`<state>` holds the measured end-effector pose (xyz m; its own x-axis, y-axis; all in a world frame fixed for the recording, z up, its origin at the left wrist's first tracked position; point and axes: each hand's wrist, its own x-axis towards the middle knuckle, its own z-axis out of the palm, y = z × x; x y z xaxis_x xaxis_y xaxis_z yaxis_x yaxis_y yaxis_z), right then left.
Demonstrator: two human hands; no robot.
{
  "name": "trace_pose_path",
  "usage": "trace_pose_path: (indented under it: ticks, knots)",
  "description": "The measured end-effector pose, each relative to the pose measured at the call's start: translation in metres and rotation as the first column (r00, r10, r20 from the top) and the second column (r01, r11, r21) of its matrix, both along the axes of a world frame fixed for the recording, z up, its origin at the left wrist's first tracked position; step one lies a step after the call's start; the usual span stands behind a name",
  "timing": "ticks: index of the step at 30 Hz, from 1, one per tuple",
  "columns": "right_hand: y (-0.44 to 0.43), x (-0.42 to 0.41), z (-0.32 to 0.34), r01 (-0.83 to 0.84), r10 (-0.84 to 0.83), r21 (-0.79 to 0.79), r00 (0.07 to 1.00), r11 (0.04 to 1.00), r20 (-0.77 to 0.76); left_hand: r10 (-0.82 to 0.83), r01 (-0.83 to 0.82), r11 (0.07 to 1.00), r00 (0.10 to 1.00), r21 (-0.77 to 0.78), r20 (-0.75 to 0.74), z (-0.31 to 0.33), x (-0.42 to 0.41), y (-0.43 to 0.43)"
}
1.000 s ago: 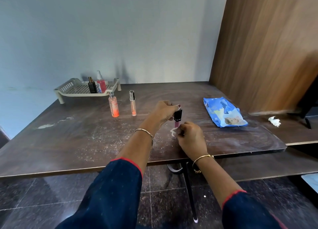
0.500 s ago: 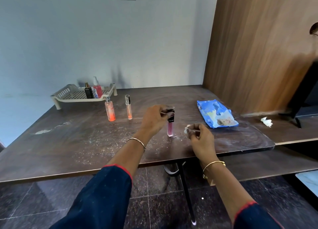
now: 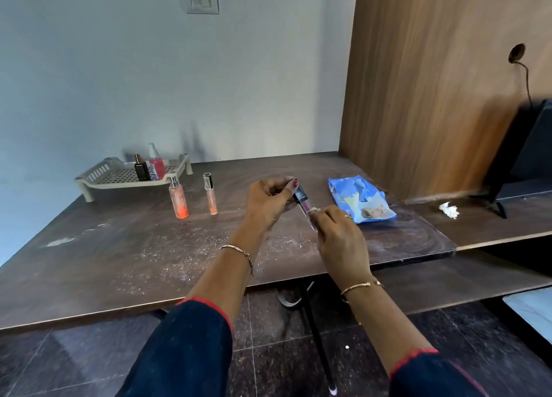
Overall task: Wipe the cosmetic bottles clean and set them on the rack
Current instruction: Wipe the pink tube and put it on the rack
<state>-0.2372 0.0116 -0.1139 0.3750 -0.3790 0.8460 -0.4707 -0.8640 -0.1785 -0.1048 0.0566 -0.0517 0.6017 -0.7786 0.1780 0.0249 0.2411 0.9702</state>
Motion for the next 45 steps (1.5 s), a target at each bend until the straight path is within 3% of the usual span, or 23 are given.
trace_pose_path:
  ticks: [6,12,17,20,22,25,31,35,40,45]
  knots:
    - [-0.002,-0.009,-0.01,-0.09,0.089,0.074,0.996,0.993,0.014,-0.044,0.043,0.999,0.998,-0.004,-0.044,-0.004,-0.001,0.004]
    - [-0.007,0.003,0.003,-0.051,0.051,-0.011,0.998,0.999,0.031,-0.036,0.035,0.999,0.999,0.018,0.036,0.006,-0.005,-0.002]
    - [-0.001,-0.015,-0.025,-0.135,0.129,0.09,0.989,0.987,0.065,-0.033,0.028,0.998,0.995,-0.053,-0.098,0.001,0.008,0.004]
    - [0.006,-0.017,-0.021,-0.195,0.159,0.185,0.969,0.963,0.191,-0.084,0.069,0.994,0.976,-0.08,-0.203,-0.004,0.013,0.008]
    - [0.01,-0.013,-0.012,-0.232,0.159,0.238,0.944,0.943,0.29,-0.147,0.108,0.985,0.935,-0.135,-0.322,-0.005,0.012,0.01]
    - [0.02,-0.002,-0.001,-0.292,0.225,0.22,0.931,0.931,0.287,-0.227,0.11,0.96,0.843,-0.257,-0.488,-0.006,0.003,0.011]
    - [0.022,0.009,0.013,-0.221,0.176,0.152,0.948,0.963,0.264,-0.275,0.154,0.958,0.738,-0.243,-0.616,-0.013,-0.013,0.005]
    - [0.01,0.019,0.038,-0.199,0.173,0.078,0.951,0.977,0.254,-0.418,0.23,0.904,0.645,-0.359,-0.639,-0.019,-0.02,0.003]
    - [-0.009,0.031,0.054,-0.166,0.147,0.064,0.962,0.984,0.232,-0.447,0.252,0.889,0.66,-0.382,-0.604,-0.027,-0.021,0.0]
    - [-0.004,0.026,0.026,-0.199,0.189,0.034,0.963,0.979,0.191,-0.448,0.197,0.889,0.567,-0.414,-0.692,-0.028,-0.017,-0.004]
